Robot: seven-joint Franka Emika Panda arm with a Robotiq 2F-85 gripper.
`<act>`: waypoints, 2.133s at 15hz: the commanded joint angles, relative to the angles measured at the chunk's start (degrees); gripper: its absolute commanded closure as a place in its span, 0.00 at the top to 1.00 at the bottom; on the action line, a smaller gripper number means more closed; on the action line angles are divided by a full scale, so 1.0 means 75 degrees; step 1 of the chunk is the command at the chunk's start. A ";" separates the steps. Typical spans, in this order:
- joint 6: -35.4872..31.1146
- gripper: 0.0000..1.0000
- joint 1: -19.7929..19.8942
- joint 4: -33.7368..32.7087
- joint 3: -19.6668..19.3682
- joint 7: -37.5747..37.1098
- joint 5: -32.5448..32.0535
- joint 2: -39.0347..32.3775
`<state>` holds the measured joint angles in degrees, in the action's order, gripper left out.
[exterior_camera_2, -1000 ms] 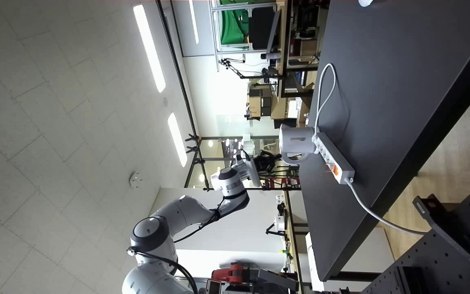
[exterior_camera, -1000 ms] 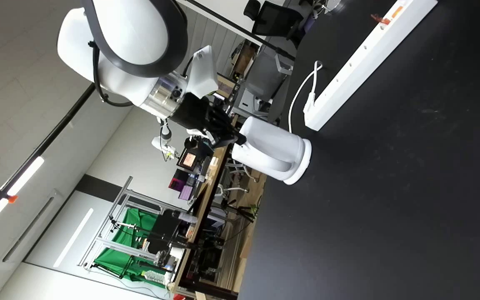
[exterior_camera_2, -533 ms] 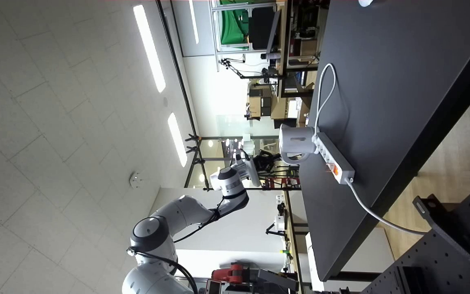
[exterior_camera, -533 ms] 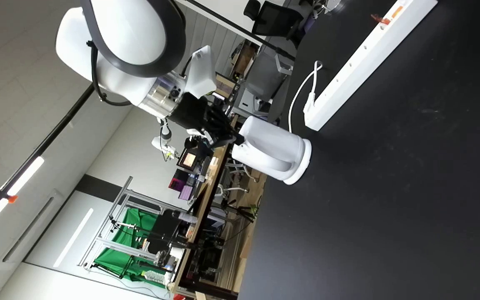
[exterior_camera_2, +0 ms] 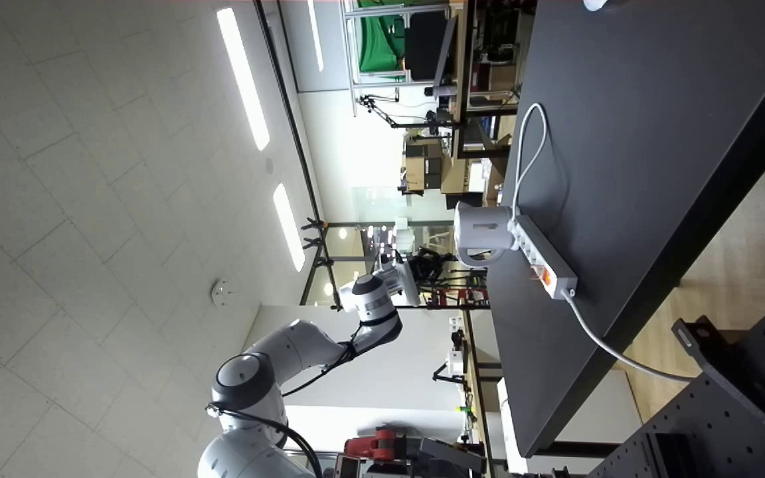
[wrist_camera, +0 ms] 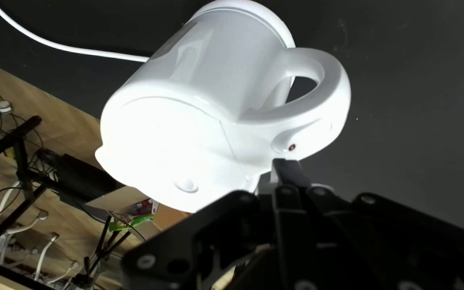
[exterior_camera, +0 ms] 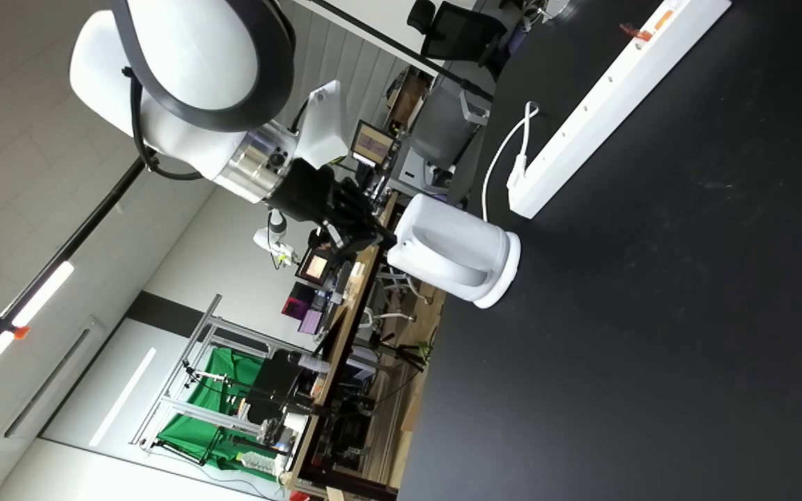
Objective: Turn on the extension cable, turn on the electric kettle then turn it off
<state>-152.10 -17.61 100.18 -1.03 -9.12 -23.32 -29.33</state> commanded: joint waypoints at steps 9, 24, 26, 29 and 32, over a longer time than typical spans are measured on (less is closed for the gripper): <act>0.0150 0.00 0.0059 -0.0142 0.0094 0.0181 0.0147 -0.0048; 0.0207 0.00 0.0220 -0.0209 0.0083 0.0333 0.0438 -0.0219; 0.0077 0.00 0.0291 -0.0130 0.0071 0.0325 0.0456 -0.0214; -0.0061 0.00 0.0431 -0.0069 0.0134 0.0408 0.0634 -0.0236; -0.0113 0.00 0.0554 -0.0049 0.0228 0.0591 0.0892 -0.0218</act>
<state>-152.30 -15.14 100.15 -0.17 -6.70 -18.48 -30.31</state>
